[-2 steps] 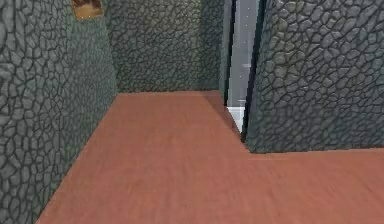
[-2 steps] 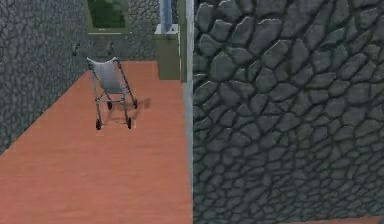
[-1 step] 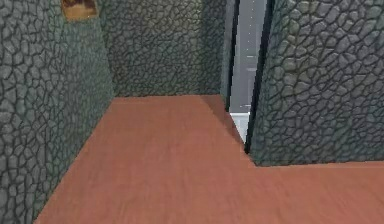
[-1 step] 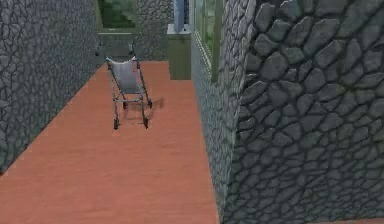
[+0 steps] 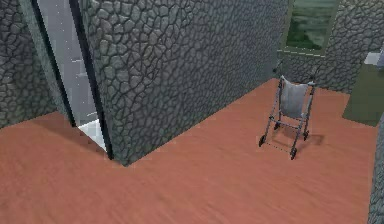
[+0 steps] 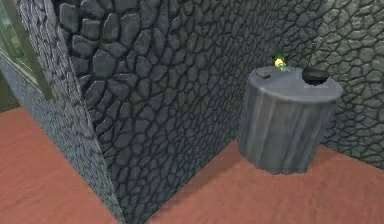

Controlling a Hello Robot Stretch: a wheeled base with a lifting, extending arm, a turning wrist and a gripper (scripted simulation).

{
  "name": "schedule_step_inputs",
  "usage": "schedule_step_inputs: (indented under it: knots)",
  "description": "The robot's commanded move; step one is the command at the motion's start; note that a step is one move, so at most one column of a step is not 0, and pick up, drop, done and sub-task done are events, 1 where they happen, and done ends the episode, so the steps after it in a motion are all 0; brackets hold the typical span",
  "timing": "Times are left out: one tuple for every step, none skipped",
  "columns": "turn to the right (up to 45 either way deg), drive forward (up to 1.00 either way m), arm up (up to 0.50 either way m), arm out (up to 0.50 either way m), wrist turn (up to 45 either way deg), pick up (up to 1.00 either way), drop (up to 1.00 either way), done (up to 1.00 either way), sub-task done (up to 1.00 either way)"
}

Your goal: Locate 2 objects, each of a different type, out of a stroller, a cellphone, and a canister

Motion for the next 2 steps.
schedule_step_inputs:
  knots:
    - [12.0, 0.00, 0.00, 0.00, 0.0, 0.00, 0.00, 0.00, 0.00]
    - [0.0, 0.50, 0.00, 0.00, 0.0, 0.00, 0.00, 0.00, 0.00]
